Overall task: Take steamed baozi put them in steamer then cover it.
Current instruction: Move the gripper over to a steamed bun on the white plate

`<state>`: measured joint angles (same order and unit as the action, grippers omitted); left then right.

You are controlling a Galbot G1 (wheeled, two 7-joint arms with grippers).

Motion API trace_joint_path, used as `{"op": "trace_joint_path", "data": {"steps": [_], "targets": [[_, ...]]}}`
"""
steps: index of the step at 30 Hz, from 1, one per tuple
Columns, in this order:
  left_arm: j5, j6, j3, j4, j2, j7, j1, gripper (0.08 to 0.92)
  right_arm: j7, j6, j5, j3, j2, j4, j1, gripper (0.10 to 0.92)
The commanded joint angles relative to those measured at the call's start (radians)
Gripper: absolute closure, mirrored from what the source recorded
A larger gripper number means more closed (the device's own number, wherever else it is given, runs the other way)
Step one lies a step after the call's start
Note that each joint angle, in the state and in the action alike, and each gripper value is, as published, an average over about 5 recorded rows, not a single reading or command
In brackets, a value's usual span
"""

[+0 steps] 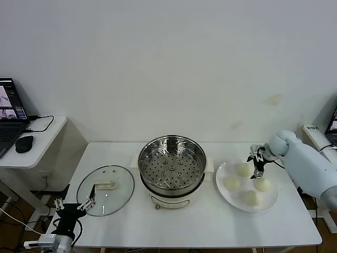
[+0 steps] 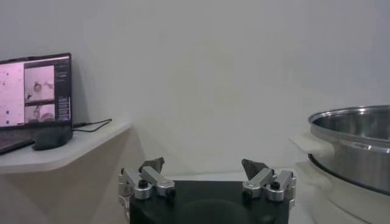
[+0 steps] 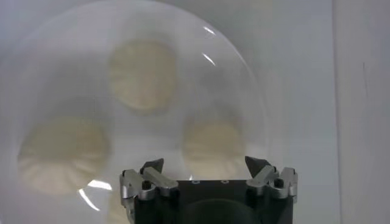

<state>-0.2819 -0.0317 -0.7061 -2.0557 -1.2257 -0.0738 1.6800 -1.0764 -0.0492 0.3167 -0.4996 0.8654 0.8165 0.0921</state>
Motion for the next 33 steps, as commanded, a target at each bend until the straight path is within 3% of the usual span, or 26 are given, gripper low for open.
{"op": "trace_joint_path", "data": {"steps": [1, 6, 25, 33], "targets": [[0.000, -0.005, 0.003, 0.000, -0.001, 0.001, -0.002, 0.177, 0.010, 0.002, 0.020, 0.012, 0.025, -0.045, 0.002, 0.203], [0.000, -0.008, 0.002, 0.000, -0.001, 0.000, 0.000, 0.177, 0.019, 0.004, 0.027, 0.019, 0.036, -0.062, 0.004, 0.210], [0.002, -0.018, 0.005, -0.012, -0.008, 0.000, 0.012, 0.177, 0.043, 0.011, 0.033, 0.027, 0.047, -0.061, 0.015, 0.411], [0.000, -0.018, 0.009, -0.017, -0.003, 0.000, 0.016, 0.177, 0.021, -0.006, -0.064, -0.053, -0.032, 0.067, -0.053, 0.421]]}}
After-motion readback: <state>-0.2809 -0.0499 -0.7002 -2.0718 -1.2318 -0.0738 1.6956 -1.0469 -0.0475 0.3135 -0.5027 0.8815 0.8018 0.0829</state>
